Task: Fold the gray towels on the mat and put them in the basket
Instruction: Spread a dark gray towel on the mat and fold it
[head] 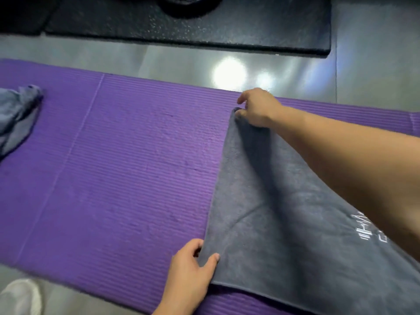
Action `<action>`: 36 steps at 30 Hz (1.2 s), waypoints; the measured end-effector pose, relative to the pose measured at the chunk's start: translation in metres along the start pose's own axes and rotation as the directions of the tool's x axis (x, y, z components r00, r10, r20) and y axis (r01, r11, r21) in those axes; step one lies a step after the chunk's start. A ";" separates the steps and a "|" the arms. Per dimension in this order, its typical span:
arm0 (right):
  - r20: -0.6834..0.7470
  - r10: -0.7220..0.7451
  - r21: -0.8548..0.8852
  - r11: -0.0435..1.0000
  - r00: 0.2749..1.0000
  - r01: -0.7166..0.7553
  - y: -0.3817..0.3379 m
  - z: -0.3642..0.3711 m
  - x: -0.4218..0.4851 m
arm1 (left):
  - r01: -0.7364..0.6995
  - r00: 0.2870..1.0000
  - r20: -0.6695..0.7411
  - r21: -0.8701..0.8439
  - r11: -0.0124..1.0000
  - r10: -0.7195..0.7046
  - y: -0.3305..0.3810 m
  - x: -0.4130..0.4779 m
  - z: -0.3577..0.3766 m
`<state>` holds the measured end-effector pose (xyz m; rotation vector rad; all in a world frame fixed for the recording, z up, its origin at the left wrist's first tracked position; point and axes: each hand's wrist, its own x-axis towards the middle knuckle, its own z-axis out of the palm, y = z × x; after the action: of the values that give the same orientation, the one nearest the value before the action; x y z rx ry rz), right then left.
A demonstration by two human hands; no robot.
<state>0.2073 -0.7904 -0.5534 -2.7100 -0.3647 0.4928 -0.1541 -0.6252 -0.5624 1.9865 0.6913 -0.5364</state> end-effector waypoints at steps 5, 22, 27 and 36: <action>0.134 -0.097 -0.110 0.988 0.986 0.112 -0.007 -0.004 0.021 | 0.062 0.997 0.059 -0.171 0.983 -0.053 -0.012 0.004 -0.003; -0.241 -0.135 0.516 0.821 0.961 0.245 -0.102 -0.012 0.053 | -0.180 0.815 -0.579 -0.251 0.951 0.002 -0.003 0.010 -0.074; -0.248 -0.109 0.448 0.869 0.963 0.213 -0.049 -0.049 0.025 | -0.488 0.817 -0.414 -0.129 0.863 0.401 0.036 0.000 -0.042; -0.164 0.240 0.815 0.580 0.957 -0.006 0.082 -0.077 -0.077 | -0.768 0.640 0.031 0.066 0.637 0.768 0.062 -0.022 0.060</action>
<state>0.1822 -0.9112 -0.4964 -1.8407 0.1300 0.2329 -0.1347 -0.7087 -0.5375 2.1149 -0.2356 -0.0242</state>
